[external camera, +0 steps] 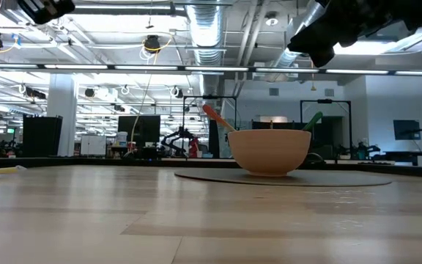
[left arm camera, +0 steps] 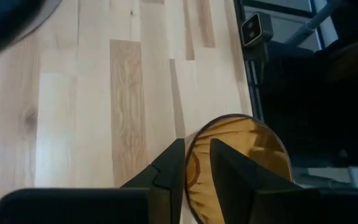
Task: Pick & Place Utensil
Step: Put the brown cup on the gray mat to the top left of the orange bowl
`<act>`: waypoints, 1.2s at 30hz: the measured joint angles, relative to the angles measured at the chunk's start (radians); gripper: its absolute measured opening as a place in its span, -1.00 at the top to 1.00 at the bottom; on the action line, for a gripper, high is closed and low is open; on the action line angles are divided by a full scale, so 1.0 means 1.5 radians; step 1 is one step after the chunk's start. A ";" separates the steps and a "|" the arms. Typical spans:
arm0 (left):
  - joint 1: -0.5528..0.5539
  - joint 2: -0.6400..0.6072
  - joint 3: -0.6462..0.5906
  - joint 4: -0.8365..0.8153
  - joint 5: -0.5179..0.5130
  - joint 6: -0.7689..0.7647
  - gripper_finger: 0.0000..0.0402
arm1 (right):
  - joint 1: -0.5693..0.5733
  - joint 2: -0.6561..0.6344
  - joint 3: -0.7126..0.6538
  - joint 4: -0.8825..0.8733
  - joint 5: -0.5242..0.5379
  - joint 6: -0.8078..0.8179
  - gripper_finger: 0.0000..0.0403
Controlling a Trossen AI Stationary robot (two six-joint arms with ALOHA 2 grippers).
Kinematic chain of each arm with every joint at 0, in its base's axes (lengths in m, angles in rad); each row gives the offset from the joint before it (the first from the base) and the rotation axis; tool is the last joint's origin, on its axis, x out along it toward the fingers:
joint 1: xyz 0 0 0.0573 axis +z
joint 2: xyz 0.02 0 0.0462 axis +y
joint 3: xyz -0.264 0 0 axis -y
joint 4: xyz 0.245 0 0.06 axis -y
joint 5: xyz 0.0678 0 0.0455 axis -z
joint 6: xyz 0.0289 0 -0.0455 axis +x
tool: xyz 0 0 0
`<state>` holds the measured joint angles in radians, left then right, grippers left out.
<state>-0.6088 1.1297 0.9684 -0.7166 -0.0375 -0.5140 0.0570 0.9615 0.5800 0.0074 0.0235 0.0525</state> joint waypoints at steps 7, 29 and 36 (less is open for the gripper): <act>-0.017 0.052 0.000 0.000 -0.001 -0.010 0.62 | 0.000 0.000 0.000 0.000 0.000 0.000 0.64; 0.065 0.098 0.058 -0.002 -0.057 0.048 0.91 | 0.000 0.000 0.000 0.001 0.000 0.000 0.64; 0.259 0.098 0.154 -0.048 -0.042 0.139 0.92 | 0.000 0.000 0.000 0.001 0.000 -0.016 0.64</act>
<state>-0.2203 1.2762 1.1987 -0.7893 -0.1007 -0.3049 0.0566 0.9619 0.5800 0.0082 0.0235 0.0283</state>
